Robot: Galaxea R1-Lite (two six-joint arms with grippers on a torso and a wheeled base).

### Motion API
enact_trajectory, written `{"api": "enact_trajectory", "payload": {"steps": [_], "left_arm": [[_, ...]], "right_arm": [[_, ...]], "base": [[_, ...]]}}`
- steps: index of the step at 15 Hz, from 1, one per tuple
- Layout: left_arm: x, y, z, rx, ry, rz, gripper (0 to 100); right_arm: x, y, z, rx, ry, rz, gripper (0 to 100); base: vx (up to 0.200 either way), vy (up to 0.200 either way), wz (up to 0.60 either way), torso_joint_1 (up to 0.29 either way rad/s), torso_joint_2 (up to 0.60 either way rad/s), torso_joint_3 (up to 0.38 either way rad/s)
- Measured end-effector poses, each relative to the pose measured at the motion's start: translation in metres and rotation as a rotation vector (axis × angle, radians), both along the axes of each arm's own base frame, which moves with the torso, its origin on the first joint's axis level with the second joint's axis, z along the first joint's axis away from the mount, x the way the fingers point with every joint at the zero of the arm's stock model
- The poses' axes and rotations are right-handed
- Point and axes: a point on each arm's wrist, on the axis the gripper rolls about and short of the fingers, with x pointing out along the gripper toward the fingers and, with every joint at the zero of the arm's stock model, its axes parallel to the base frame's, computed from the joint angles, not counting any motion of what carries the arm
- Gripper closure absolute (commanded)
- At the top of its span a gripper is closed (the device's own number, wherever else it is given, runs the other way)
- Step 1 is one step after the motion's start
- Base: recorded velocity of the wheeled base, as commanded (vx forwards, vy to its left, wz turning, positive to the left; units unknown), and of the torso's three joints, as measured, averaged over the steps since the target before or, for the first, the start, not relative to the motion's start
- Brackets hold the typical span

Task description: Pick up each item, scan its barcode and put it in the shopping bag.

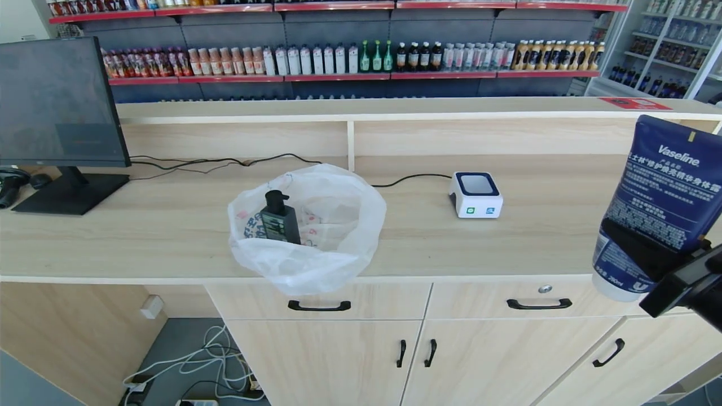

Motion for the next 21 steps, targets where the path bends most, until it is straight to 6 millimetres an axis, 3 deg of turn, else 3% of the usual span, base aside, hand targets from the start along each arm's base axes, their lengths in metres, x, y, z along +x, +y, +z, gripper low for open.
{"api": "enact_trajectory", "payload": {"steps": [7,11,17,21], "left_arm": [[0.000,0.000,0.000,0.000,0.001,-0.001,0],[0.000,0.000,0.000,0.000,0.000,-0.001,0],[0.000,0.000,0.000,0.000,0.001,-0.003,0],[0.000,0.000,0.000,0.000,0.001,-0.001,0]], "right_arm": [[0.005,0.001,0.002,0.002,-0.003,-0.003,100],[0.013,0.003,0.003,0.000,0.004,-0.004,100],[0.022,0.005,0.004,0.029,0.022,-0.004,100],[0.036,0.005,0.010,0.037,0.012,-0.020,100]], "base": [[0.000,0.200,0.00,0.005,0.00,0.002],[0.000,0.000,0.00,0.000,0.00,0.000],[0.000,0.000,0.60,0.002,0.00,0.006],[0.000,0.000,0.00,0.000,0.00,0.000]]}}
